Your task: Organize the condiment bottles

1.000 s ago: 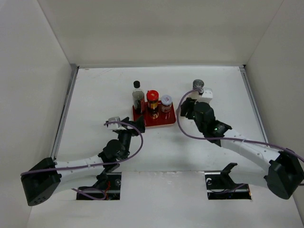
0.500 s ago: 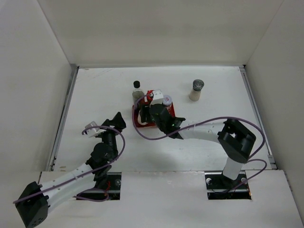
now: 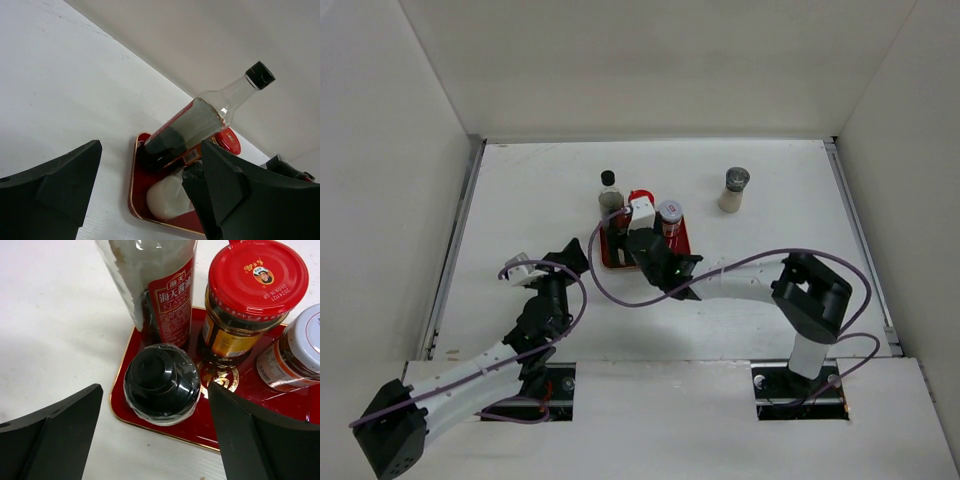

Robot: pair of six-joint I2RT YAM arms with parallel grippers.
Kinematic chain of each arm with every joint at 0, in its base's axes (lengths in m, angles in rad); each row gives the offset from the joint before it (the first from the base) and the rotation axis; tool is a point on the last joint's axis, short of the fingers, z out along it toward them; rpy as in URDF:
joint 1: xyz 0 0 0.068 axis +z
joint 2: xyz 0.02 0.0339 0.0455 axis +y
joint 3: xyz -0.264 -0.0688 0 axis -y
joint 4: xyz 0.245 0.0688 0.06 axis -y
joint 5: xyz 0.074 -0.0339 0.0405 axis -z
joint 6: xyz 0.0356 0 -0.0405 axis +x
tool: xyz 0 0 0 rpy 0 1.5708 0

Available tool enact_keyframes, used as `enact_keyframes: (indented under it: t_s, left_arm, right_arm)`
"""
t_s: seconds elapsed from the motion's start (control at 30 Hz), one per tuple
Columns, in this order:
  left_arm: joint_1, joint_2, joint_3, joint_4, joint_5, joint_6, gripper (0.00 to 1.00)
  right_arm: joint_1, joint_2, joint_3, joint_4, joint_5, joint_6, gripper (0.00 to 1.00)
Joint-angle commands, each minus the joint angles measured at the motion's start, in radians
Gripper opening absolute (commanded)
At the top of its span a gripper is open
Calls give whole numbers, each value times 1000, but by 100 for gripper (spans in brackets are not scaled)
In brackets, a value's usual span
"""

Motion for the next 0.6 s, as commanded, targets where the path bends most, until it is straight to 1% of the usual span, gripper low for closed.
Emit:
enact_keyframes:
  t_s: [0.0, 0.1, 0.17, 0.2, 0.3, 0.37, 0.43, 0.57]
  left_arm:
    - [16, -1, -16, 19, 11, -15, 80]
    - [16, 5, -18, 19, 17, -20, 80]
    - [17, 26, -15, 25, 23, -26, 80]
    - [17, 38, -13, 26, 28, -29, 80]
    - [17, 63, -7, 33, 51, -39, 80]
    - [20, 74, -4, 33, 60, -40, 80]
    - [22, 77, -6, 34, 66, -41, 80]
    - [25, 84, -4, 34, 71, -43, 80]
  right_arm:
    - [-1, -114, -13, 73, 22, 4, 93]
    - [-52, -256, -122, 82, 6, 26, 93]
    - [-117, -354, -194, 83, -4, 55, 94]
    - [-163, -394, -223, 83, -21, 73, 94]
    - [-353, -468, -259, 50, -86, 126, 93]
    - [-464, -467, -236, 6, -83, 126, 95]
    - [-547, -414, -179, -44, -51, 91, 100]
    - [-644, -257, -34, -143, -4, 6, 100]
